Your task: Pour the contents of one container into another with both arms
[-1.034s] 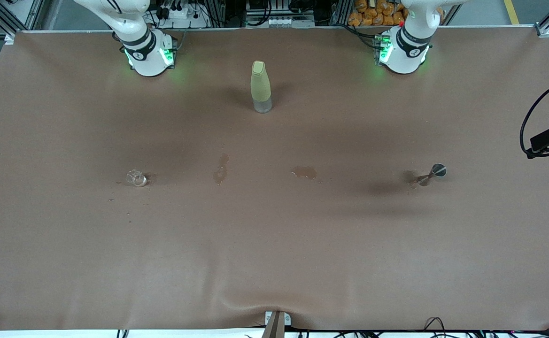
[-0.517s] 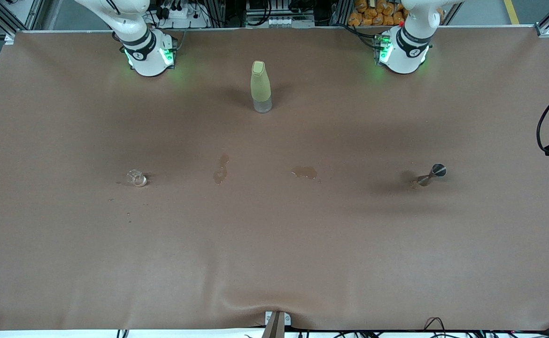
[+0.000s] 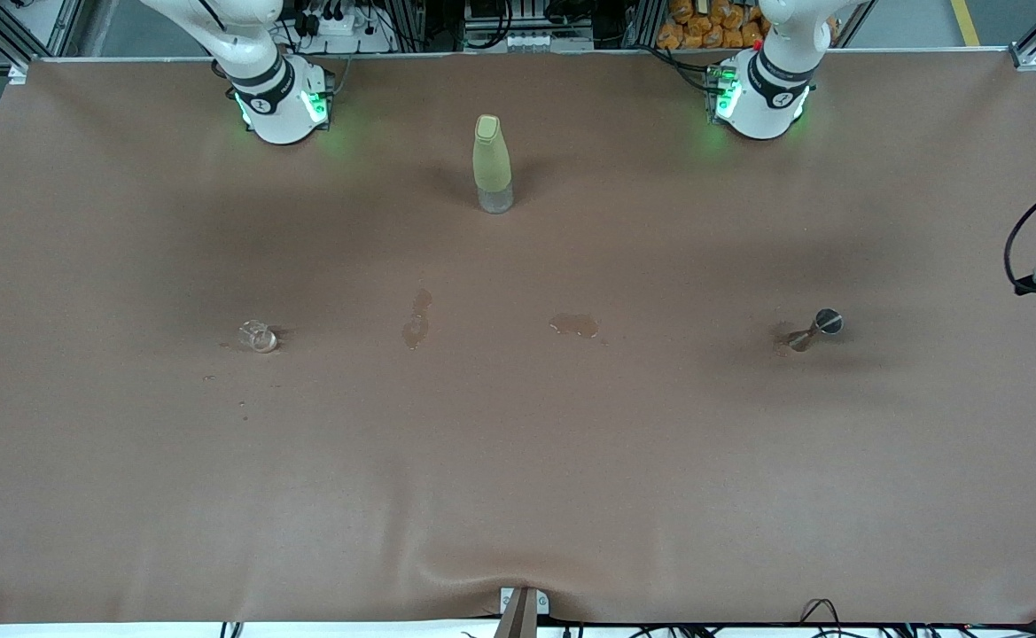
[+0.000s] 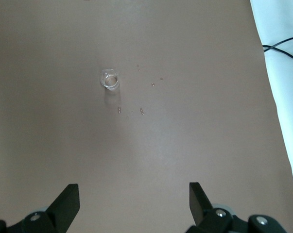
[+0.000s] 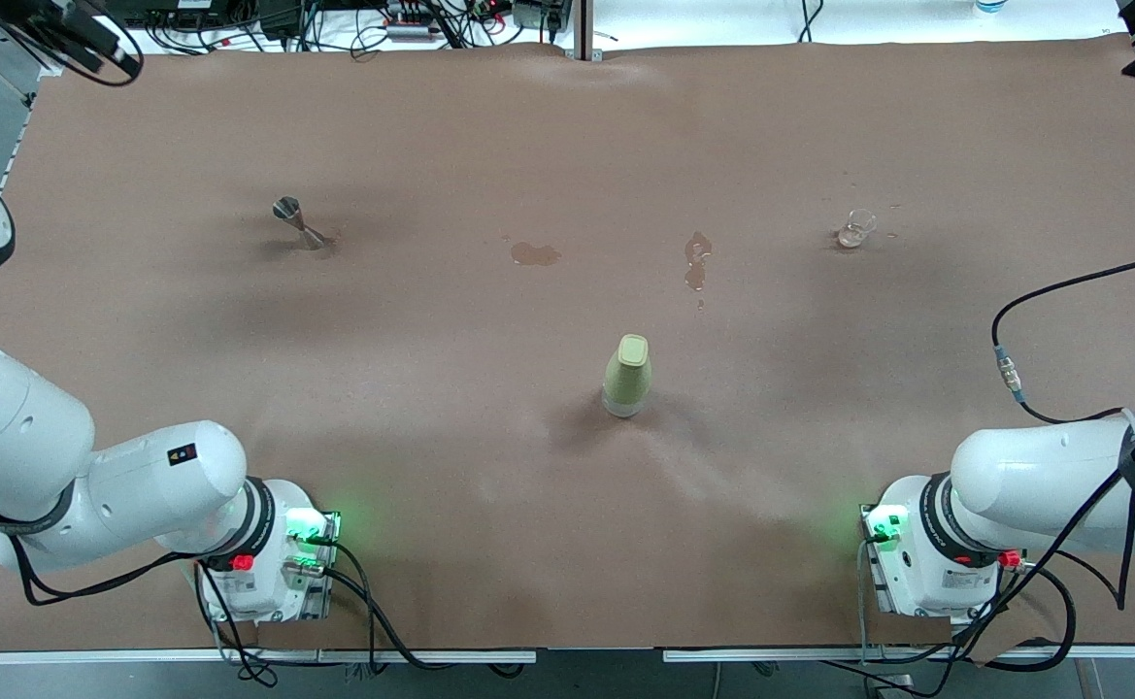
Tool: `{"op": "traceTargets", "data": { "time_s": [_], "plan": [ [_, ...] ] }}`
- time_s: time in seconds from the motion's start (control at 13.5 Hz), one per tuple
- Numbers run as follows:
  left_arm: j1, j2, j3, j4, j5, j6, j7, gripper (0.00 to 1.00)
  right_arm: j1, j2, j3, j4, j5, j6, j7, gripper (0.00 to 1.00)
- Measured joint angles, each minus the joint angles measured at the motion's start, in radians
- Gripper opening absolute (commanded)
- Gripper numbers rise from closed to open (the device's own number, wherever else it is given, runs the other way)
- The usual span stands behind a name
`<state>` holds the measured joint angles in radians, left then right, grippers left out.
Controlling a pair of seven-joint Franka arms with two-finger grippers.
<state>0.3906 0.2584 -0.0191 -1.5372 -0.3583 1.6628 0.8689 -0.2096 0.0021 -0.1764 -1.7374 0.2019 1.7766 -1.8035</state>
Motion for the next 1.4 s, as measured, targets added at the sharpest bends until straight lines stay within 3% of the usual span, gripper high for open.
{"op": "traceTargets", "data": {
  "time_s": [0.52,0.89,1.4],
  "plan": [
    [0.011,0.06,-0.004,-0.14,-0.221,0.001,0.556,1.0,0.003,0.002,-0.047,-0.224,0.189,0.176,-0.192,1.0],
    [0.046,0.144,-0.002,-0.181,-0.277,0.014,0.98,1.0,0.003,0.026,-0.078,-0.325,0.338,0.227,-0.36,1.0],
    [0.105,0.238,-0.001,-0.259,-0.386,0.028,1.418,1.0,0.003,0.21,-0.133,-0.343,0.589,0.228,-0.663,1.0]
  ]
}}
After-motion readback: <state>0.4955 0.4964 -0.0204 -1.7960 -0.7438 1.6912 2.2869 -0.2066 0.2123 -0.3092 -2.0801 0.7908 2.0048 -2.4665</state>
